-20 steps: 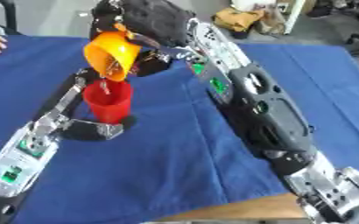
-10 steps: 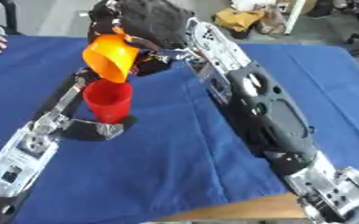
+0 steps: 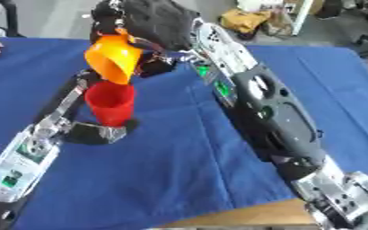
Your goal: Pour the contents of one cup into another cup.
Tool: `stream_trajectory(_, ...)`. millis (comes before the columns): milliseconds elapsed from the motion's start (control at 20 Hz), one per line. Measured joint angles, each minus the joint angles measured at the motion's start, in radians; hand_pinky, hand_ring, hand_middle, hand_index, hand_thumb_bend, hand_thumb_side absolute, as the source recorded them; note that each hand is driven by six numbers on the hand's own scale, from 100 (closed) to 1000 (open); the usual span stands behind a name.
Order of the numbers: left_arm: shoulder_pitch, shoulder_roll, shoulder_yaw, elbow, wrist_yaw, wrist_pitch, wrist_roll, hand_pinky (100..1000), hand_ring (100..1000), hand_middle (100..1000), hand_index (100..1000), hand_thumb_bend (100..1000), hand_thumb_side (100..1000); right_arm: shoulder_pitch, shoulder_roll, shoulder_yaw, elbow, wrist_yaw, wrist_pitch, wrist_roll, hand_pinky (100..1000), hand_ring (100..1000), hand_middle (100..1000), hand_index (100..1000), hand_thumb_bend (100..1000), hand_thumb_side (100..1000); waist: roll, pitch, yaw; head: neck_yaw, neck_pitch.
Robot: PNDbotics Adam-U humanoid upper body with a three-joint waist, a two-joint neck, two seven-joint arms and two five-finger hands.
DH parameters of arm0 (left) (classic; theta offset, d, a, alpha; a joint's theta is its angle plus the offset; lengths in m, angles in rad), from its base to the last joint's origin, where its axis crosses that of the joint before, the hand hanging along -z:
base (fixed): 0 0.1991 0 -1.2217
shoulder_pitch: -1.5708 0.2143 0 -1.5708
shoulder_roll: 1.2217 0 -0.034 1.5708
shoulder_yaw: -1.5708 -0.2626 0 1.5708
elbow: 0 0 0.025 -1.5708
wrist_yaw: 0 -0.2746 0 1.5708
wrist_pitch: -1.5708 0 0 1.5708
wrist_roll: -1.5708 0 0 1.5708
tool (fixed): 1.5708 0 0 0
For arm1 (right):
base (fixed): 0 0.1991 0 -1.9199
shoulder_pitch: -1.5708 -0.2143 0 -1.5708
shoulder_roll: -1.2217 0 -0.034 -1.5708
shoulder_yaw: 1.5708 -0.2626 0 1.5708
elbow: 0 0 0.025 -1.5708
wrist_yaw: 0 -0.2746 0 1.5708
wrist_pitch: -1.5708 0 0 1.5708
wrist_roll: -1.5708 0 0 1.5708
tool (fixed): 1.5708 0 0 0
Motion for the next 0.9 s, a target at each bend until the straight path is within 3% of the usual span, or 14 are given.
stream_trajectory(300, 0.007, 0.005, 0.023, 0.061, -0.045, -0.012, 0.073, 149, 369, 416, 705, 494, 236, 0.039, -0.001, -0.046, -0.002, -0.222, 0.091, 0.022, 417, 344, 287, 495, 100, 100, 0.001, 0.0, -0.01, 0.004, -0.001)
stream_trajectory(650, 0.009, 0.01, 0.081, 0.226, -0.167, -0.041, 0.28, 189, 386, 431, 714, 553, 267, 0.112, -0.011, -0.082, -0.081, -0.468, 0.183, 0.074, 384, 321, 264, 474, 100, 113, -0.003, 0.005, -0.024, 0.013, -0.008)
stream_trajectory(750, 0.013, 0.012, 0.098, 0.276, -0.206, -0.053, 0.332, 219, 408, 454, 732, 656, 312, 0.138, -0.017, -0.093, -0.107, -0.527, 0.208, 0.085, 377, 317, 259, 469, 100, 116, -0.004, 0.006, -0.026, 0.017, -0.009)
stream_trajectory(900, 0.02, 0.013, 0.12, 0.334, -0.253, -0.066, 0.391, 331, 482, 521, 781, 1000, 409, 0.173, -0.019, -0.108, -0.137, -0.6, 0.241, 0.098, 369, 311, 253, 463, 100, 116, -0.005, 0.006, -0.031, 0.018, -0.009)
